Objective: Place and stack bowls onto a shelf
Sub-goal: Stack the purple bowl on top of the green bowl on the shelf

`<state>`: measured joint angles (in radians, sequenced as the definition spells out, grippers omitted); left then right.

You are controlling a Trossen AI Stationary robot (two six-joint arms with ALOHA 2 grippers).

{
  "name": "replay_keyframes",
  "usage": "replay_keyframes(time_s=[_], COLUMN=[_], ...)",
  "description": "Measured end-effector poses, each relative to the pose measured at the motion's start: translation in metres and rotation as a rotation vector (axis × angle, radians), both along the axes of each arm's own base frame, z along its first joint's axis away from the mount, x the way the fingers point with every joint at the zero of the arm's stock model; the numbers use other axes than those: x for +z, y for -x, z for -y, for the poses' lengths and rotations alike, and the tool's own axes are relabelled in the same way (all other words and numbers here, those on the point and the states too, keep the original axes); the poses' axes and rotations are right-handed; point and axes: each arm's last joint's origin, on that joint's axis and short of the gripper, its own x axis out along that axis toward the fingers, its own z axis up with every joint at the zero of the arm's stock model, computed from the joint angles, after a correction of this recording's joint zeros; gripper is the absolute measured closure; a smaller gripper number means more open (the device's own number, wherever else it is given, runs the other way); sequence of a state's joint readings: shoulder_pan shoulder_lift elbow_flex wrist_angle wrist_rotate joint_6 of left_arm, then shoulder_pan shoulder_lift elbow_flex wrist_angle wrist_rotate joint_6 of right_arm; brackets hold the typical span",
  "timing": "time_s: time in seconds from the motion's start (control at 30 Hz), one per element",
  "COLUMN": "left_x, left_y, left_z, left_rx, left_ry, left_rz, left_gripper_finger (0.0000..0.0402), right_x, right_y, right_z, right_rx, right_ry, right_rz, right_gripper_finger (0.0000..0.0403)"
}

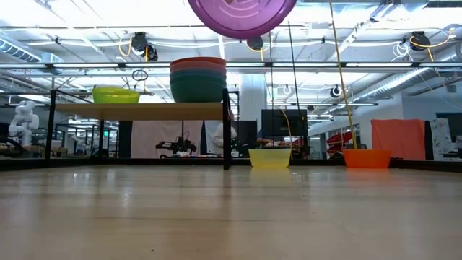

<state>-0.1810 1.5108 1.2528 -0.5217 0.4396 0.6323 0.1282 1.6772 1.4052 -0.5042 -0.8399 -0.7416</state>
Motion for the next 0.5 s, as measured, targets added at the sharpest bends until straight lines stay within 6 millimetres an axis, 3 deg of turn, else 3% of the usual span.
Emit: replay_keyframes(time_s=[0.27,0.5], left_x=[0.0002,-0.0002], left_y=[0.0000,-0.0008], left_z=[-0.0012,-0.0073], left_rx=[0.005,0.078], left_ry=[0.042,0.091], left_rz=[-0.023,-0.078], left_gripper_finger=[0.0328,0.0328], right_x=[0.0007,-0.0011], right_y=[-0.0007,-0.0025], right_z=[-0.0017,0.0005], right_rx=[-0.012,-0.128], right_ry=[-0.006,0.035], right_rz=[-0.004,-0.065], right_gripper_finger=[0.0403,0.0403])
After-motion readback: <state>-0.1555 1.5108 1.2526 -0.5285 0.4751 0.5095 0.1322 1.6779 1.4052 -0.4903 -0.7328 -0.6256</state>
